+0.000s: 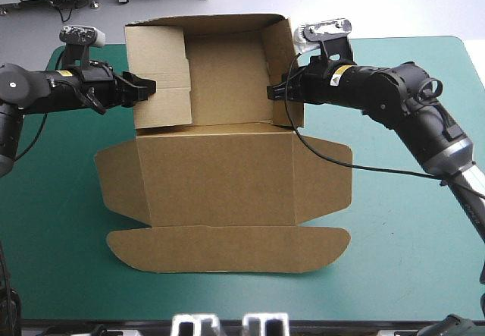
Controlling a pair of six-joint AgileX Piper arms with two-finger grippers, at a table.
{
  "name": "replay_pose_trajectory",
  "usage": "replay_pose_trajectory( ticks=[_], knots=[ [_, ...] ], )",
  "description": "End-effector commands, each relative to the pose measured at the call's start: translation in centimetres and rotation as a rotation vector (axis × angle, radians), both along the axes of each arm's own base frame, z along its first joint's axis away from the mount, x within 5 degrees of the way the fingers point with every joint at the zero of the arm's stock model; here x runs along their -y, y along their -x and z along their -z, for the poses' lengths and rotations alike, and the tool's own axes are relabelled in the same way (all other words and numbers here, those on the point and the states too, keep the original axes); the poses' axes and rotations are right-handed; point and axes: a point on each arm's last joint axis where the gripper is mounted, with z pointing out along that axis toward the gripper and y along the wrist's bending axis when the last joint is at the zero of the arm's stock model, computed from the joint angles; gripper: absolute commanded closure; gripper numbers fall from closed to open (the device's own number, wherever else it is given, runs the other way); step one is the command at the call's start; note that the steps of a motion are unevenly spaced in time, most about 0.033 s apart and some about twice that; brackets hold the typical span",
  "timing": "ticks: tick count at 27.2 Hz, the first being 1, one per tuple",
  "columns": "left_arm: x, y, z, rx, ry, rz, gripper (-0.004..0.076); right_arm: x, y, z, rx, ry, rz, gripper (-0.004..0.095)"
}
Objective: Fold the box
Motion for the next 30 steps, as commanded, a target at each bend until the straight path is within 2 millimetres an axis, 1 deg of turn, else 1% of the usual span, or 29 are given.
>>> replay_pose_trajectory(
  ticks=[1, 3, 5, 8, 11, 14, 18, 21, 24, 25, 26, 27, 30],
  knots=[
    [0.3, 0.7, -2.2, 0.105, 0.057, -0.025, 0.0442, -1.1, 3.2, -3.7, 0.046, -0.175, -0.093, 0.0906],
    [0.2, 0.7, -2.0, 0.098, 0.043, -0.031, 0.0480, -1.5, 3.5, -3.7, 0.035, -0.182, -0.101, 0.0906],
    [0.1, 0.7, -1.9, 0.087, 0.033, -0.039, 0.0556, -1.6, 3.5, -3.6, 0.029, -0.183, -0.104, 0.0906],
    [0.0, 0.8, -1.7, 0.072, 0.006, -0.033, 0.0727, -1.5, 3.5, -3.5, 0.011, -0.181, -0.091, 0.0906],
    [0.2, 1.1, -1.5, 0.028, 0.011, -0.014, 0.0734, -1.2, 3.3, -3.2, -0.011, -0.158, -0.052, 0.0906],
    [0.7, 1.7, -1.6, 0.001, 0.022, 0.006, 0.0734, -0.6, 3.1, -2.5, -0.056, -0.100, 0.026, 0.0906],
    [2.3, 3.1, -2.5, 0.018, 0.046, 0.046, 0.0734, 0.3, 2.7, -1.8, -0.110, -0.036, 0.133, 0.0906],
    [3.6, 3.5, -2.4, -0.019, 0.071, 0.063, 0.0734, 0.7, 2.7, -1.5, -0.143, -0.016, 0.178, 0.0908],
    [4.7, 3.4, -1.5, -0.086, 0.023, 0.028, 0.0734, 0.9, 2.8, -0.8, -0.205, 0.020, 0.200, 0.0908],
    [5.3, 3.3, -0.8, -0.125, -0.028, -0.001, 0.0734, 1.2, 2.6, -0.2, -0.259, 0.045, 0.211, 0.0908],
    [5.8, 3.4, -0.6, -0.134, -0.047, -0.007, 0.0734, 1.4, 2.4, 0.2, -0.289, 0.059, 0.221, 0.0908],
    [6.7, 3.3, -0.3, -0.142, -0.072, -0.015, 0.0734, 1.5, 1.9, 1.0, -0.349, 0.087, 0.237, 0.0908],
    [8.7, 2.7, 0.9, -0.194, -0.058, -0.027, 0.0734, 1.6, 1.2, 2.9, -0.479, 0.150, 0.237, 0.0908]
  ],
)
